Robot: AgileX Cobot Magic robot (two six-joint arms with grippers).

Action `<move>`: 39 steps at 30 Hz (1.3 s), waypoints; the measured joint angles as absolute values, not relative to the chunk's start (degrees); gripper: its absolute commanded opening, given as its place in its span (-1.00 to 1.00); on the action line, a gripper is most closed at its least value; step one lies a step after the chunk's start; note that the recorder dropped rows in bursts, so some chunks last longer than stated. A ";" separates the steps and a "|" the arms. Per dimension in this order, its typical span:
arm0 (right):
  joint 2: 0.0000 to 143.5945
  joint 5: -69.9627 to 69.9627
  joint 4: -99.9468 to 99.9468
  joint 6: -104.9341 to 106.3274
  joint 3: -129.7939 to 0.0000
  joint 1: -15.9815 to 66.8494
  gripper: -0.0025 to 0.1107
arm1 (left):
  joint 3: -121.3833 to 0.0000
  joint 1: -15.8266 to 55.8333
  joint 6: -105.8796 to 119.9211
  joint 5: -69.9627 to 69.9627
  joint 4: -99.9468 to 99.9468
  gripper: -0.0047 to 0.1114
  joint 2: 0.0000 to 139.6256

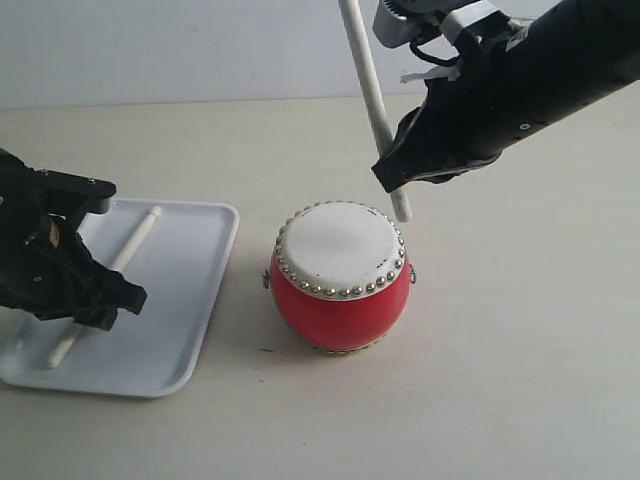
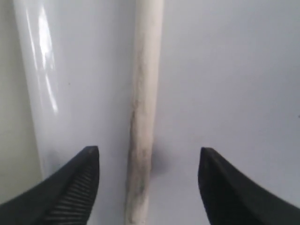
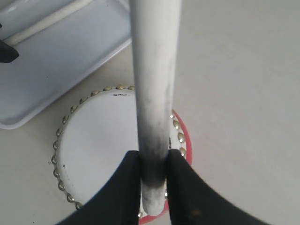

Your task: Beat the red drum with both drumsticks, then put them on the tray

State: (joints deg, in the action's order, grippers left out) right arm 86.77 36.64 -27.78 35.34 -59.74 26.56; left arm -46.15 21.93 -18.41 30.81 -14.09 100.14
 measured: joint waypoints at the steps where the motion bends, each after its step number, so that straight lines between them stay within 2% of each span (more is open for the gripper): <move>1: 86.77 36.38 -28.07 35.34 -59.74 26.56 -0.96 | -46.15 21.93 -18.41 30.90 -14.09 0.12 99.43; 13: 89.44 39.31 -49.48 56.04 -59.74 26.56 -0.96 | -46.15 22.81 -15.29 20.16 -3.91 0.13 82.54; 20: 95.86 40.96 -60.19 66.09 -59.74 26.56 -0.96 | -46.15 29.65 -13.56 12.75 -1.40 0.12 78.79; 25: 96.25 51.09 -70.98 74.60 -59.74 26.56 -0.96 | -46.15 33.53 -13.47 7.85 -1.09 0.12 77.67; 39: 96.25 50.75 -73.68 77.15 -59.74 26.56 -0.96 | -43.23 34.76 -13.47 11.83 -0.98 0.10 60.91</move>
